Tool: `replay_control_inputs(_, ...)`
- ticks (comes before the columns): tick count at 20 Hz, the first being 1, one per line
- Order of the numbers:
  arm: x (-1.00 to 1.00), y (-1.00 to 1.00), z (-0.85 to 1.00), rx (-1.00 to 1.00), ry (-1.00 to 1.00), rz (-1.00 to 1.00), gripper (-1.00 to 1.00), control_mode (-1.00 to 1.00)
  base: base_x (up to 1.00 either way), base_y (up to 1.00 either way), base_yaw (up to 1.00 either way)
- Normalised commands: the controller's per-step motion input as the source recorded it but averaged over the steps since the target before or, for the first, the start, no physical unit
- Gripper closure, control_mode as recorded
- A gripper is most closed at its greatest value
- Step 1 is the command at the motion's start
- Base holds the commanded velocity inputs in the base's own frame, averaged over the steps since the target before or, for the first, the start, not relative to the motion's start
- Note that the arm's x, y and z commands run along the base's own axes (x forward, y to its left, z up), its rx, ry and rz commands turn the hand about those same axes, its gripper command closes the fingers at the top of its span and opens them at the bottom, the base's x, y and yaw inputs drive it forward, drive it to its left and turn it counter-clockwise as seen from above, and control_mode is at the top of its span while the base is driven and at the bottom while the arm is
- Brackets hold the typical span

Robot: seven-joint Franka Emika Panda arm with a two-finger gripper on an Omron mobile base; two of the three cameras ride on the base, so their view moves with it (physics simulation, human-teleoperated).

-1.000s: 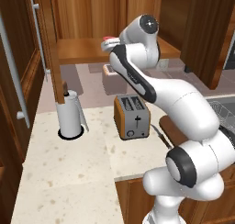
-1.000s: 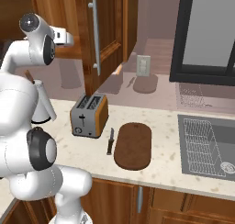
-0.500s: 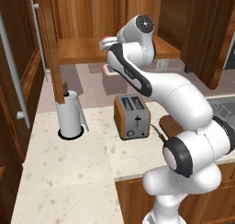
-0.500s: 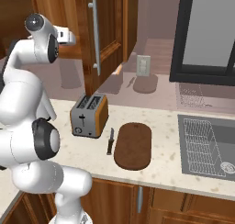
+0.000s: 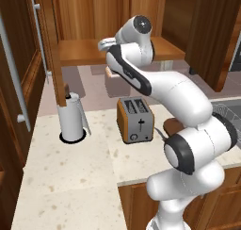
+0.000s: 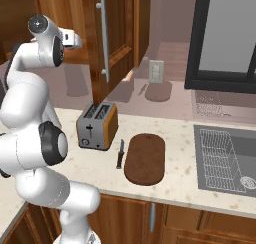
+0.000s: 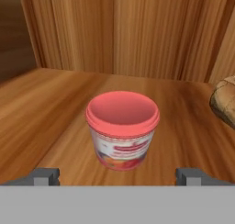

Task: Pick the bread, place it on the cutting board, pick the jam, place it on the counter, and close the cabinet.

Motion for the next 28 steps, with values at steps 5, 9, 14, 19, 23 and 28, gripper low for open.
replay_control_inputs(5, 0.16, 0.00, -0.10, 0.00, 0.00, 0.00, -1.00, -1.00, 0.00, 0.00, 0.00)
replay_control_inputs(9, 0.09, 0.00, -0.09, 0.00, 0.00, 0.00, -1.00, -1.00, 0.00, 0.00, 0.00)
replay_control_inputs(14, 0.08, 0.02, -0.03, 0.00, 0.00, 0.00, -1.00, -1.00, 0.00, 0.00, 0.00)
replay_control_inputs(19, 0.15, 0.02, -0.01, 0.00, 0.00, 0.00, -1.00, -1.00, 0.00, 0.00, 0.00)
replay_control_inputs(23, 0.22, 0.00, -0.01, 0.00, 0.00, 0.00, -1.00, -1.00, 0.00, 0.00, 0.00)
replay_control_inputs(28, 0.22, 0.00, 0.00, 0.00, 0.00, 0.00, -1.00, -1.00, 0.00, 0.00, 0.00)
